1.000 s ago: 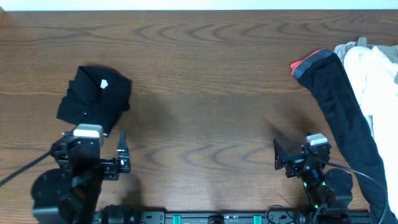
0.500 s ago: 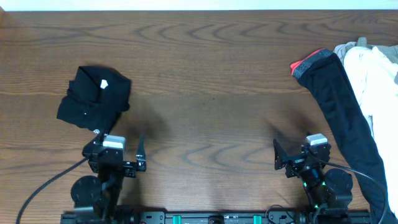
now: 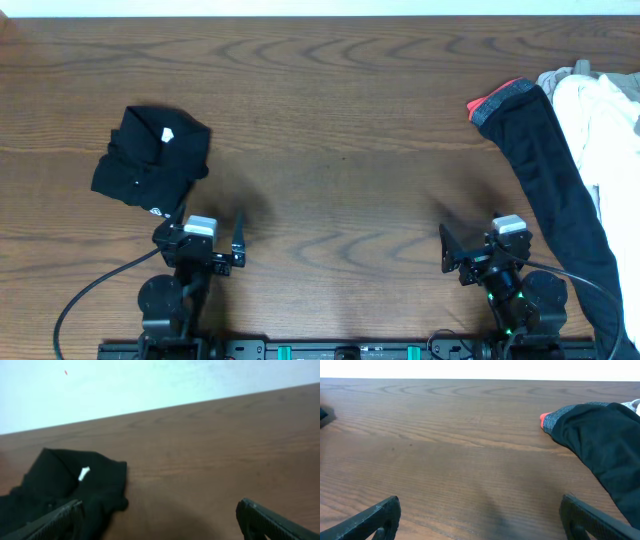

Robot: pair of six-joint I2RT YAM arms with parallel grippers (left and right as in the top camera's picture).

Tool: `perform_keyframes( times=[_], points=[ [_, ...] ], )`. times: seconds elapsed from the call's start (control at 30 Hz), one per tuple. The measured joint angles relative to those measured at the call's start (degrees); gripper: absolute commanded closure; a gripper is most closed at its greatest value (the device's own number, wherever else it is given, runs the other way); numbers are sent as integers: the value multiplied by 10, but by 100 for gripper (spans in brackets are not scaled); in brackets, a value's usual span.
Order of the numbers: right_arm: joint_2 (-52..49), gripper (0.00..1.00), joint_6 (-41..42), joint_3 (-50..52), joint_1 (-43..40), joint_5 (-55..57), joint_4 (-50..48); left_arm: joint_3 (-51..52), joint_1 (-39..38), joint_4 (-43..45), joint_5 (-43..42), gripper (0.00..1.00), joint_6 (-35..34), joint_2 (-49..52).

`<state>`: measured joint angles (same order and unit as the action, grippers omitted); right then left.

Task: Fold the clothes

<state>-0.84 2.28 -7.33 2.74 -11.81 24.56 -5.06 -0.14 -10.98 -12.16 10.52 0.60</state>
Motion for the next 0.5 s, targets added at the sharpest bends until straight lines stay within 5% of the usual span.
perform_keyframes(
  times=[0.5],
  points=[
    [1,1,0,0,0,0,0,5,0,19,-1,2,0,0]
  ],
)
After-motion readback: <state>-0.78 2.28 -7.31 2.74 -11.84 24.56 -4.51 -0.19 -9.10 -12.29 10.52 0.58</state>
